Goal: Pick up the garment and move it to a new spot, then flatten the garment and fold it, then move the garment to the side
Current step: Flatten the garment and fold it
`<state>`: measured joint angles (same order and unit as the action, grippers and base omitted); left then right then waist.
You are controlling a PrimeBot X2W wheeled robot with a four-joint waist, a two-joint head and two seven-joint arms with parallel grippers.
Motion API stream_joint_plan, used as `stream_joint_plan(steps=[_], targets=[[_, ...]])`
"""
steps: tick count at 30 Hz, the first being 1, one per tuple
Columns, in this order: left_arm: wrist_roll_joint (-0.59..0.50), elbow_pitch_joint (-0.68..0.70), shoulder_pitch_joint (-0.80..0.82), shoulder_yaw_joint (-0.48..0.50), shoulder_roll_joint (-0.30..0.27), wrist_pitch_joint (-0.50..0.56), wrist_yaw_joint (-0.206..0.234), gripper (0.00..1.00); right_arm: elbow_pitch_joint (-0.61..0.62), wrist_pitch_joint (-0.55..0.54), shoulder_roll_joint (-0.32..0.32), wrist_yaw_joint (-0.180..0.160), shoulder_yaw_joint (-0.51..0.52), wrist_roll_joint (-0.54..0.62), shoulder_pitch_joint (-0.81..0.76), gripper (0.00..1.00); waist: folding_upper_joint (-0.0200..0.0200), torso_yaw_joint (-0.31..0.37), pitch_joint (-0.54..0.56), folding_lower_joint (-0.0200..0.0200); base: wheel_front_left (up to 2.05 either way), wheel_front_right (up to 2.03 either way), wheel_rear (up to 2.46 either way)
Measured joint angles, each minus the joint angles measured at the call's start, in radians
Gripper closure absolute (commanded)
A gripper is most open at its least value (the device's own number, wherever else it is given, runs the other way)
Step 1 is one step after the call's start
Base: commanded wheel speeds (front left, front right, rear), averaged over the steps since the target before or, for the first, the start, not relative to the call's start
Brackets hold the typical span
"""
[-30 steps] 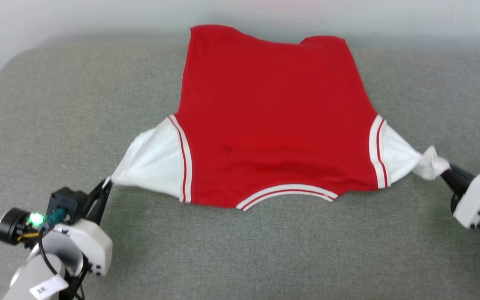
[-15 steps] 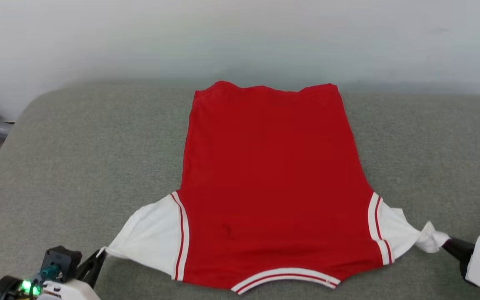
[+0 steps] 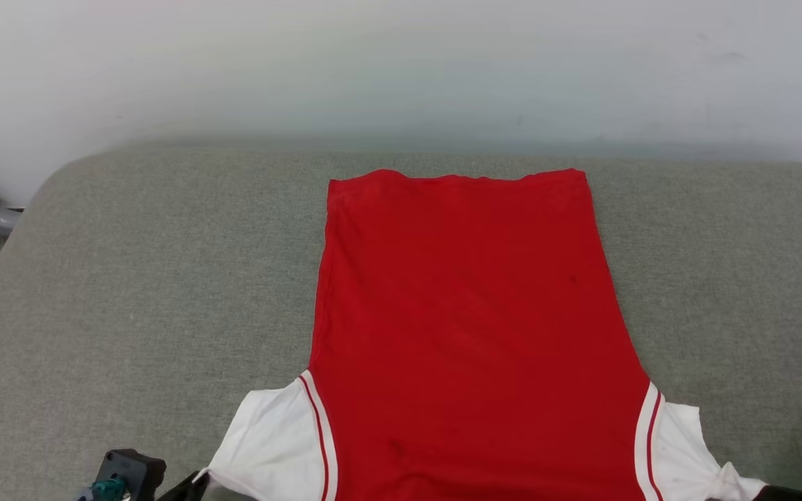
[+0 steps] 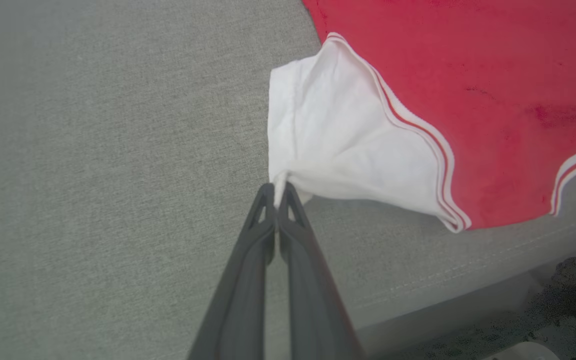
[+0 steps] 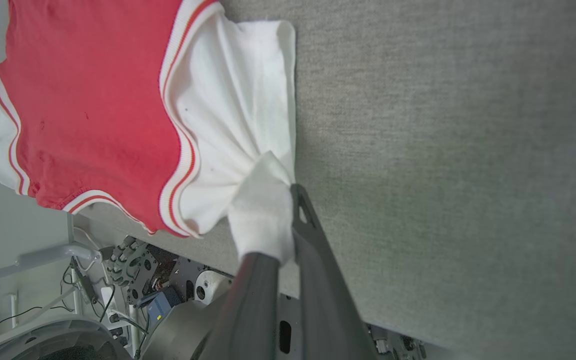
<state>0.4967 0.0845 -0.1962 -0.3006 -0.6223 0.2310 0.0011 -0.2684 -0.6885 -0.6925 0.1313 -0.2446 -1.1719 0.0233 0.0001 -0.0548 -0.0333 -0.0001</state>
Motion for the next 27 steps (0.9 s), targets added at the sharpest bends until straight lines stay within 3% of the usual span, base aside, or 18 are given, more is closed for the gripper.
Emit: stream_joint_plan(steps=[1, 2, 3, 4, 12, 16, 22, 27], targets=[[0.001, 0.016, 0.001, -0.003, 0.000, 0.010, 0.000, 1.00, 0.003, -0.006, 0.005, 0.000, 0.008, 0.008, -0.001, 1.00, 0.0000, 0.000, -0.005, 0.0000, 0.00, 0.00, 0.00], [0.004, 0.029, 0.001, -0.007, 0.001, 0.021, 0.000, 1.00, 0.005, -0.012, 0.009, 0.000, 0.016, 0.016, -0.001, 0.74, 0.0000, -0.001, -0.010, 0.0000, 0.00, 0.00, 0.00], [0.011, 0.047, 0.002, -0.011, 0.002, 0.033, 0.000, 1.00, 0.009, -0.023, 0.015, 0.000, 0.028, 0.021, 0.000, 0.13, 0.0000, -0.001, -0.017, 0.0000, 0.00, 0.00, 0.00], [0.016, 0.063, 0.003, -0.014, 0.002, 0.046, -0.001, 1.00, 0.013, -0.034, 0.019, 0.000, 0.041, 0.024, 0.003, 0.00, 0.0000, -0.002, -0.024, 0.0000, 0.00, 0.00, 0.00], [0.035, 0.206, 0.021, -0.017, -0.014, 0.120, 0.008, 1.00, 0.089, -0.198, -0.019, 0.000, 0.174, 0.088, 0.087, 0.00, 0.0000, -0.020, -0.111, 0.0002, 0.00, 0.00, 0.00], [0.023, 0.254, 0.033, -0.023, -0.024, 0.144, 0.015, 1.00, 0.138, -0.292, -0.018, 0.000, 0.281, 0.141, 0.209, 0.00, 0.0000, -0.037, -0.172, 0.0003, 0.00, 0.00, 0.00], [-0.012, 0.318, 0.080, -0.036, -0.025, 0.154, 0.025, 1.00, 0.167, -0.472, 0.097, 0.000, 0.372, 0.319, 0.452, 0.00, 0.0000, -0.081, -0.273, 0.0004, 0.00, 0.00, 0.00], [-0.037, 0.350, 0.127, -0.070, -0.028, 0.171, 0.002, 1.00, 0.138, -0.596, 0.209, 0.000, 0.437, 0.524, 0.652, 0.00, 0.0000, -0.138, -0.355, 0.0004, 0.00, 0.00, 0.00]])
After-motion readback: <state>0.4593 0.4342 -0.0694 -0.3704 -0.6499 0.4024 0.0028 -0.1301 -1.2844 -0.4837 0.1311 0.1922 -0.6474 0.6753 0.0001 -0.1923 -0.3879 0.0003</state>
